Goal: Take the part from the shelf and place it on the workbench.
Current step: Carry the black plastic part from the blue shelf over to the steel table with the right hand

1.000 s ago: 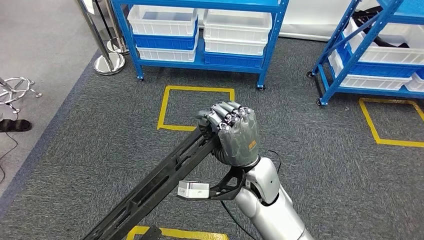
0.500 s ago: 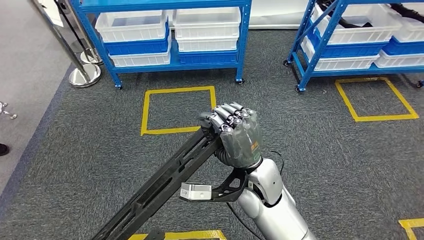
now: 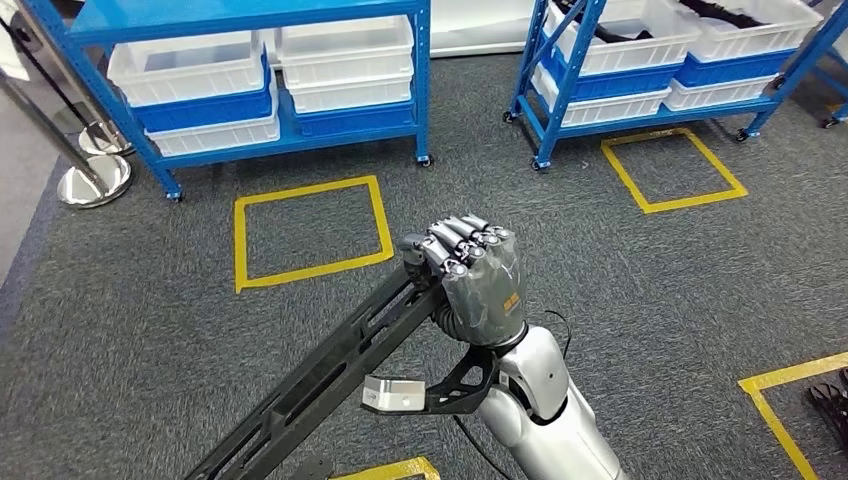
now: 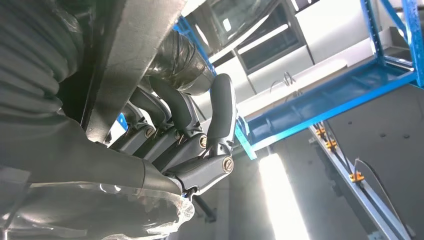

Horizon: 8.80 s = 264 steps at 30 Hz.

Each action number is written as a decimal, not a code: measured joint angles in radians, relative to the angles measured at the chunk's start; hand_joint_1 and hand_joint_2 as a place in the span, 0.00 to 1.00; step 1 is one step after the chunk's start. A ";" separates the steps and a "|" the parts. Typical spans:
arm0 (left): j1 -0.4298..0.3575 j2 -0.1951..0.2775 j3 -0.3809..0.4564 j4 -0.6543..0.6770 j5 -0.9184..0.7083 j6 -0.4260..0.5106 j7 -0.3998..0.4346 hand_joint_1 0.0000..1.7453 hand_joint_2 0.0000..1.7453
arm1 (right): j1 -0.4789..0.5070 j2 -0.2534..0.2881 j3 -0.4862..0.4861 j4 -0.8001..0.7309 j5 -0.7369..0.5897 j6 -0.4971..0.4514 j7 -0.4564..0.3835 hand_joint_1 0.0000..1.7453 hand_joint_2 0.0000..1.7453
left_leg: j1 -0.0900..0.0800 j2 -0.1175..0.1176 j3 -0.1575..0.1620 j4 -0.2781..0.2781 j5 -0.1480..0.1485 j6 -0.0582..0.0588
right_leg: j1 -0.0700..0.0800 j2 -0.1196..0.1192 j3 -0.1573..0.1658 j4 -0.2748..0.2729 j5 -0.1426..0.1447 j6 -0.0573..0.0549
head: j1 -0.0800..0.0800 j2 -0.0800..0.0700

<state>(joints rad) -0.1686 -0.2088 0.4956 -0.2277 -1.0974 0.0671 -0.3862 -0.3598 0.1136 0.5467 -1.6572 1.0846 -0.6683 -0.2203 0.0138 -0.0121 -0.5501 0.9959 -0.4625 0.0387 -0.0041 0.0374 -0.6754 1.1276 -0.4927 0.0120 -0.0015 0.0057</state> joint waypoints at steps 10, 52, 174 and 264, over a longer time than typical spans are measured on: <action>-0.001 -0.005 -0.004 0.000 0.000 0.000 0.000 0.00 1.00 | 0.006 -0.010 0.000 -0.005 0.010 0.000 0.002 1.00 1.00 | -0.009 0.106 0.002 0.016 -0.020 -0.028 | -0.002 -0.094 0.059 -0.090 0.040 0.002 | 0.000 0.000; -0.009 -0.011 -0.021 -0.001 -0.001 -0.011 0.014 0.00 1.00 | -0.007 -0.017 -0.001 -0.022 0.029 0.005 0.013 1.00 1.00 | -0.002 0.003 -0.084 0.200 -0.083 -0.036 | 0.001 0.035 0.047 -0.089 0.059 -0.034 | 0.001 0.000; 0.010 -0.013 -0.071 -0.002 0.017 0.046 -0.054 0.00 1.00 | 0.017 -0.038 -0.046 -0.082 0.070 -0.009 0.033 1.00 1.00 | 0.003 0.011 -0.096 0.210 -0.069 -0.043 | -0.002 0.029 0.070 -0.103 0.058 -0.035 | 0.011 0.000; 0.020 0.002 -0.102 -0.003 0.025 0.008 -0.001 0.00 1.00 | 0.028 -0.050 -0.082 -0.110 0.039 -0.010 0.033 1.00 1.00 | 0.005 0.019 -0.128 0.312 -0.151 -0.053 | -0.007 0.010 0.047 -0.096 0.068 -0.034 | 0.024 0.000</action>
<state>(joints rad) -0.1487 -0.2069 0.3932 -0.2308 -1.0723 0.0756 -0.3869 -0.3321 0.0640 0.4651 -1.7675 1.1237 -0.6787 -0.1876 0.0188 0.0064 -0.6786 1.3081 -0.6133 -0.0139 -0.0109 0.0471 -0.6280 1.0313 -0.4250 -0.0220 0.0229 0.0057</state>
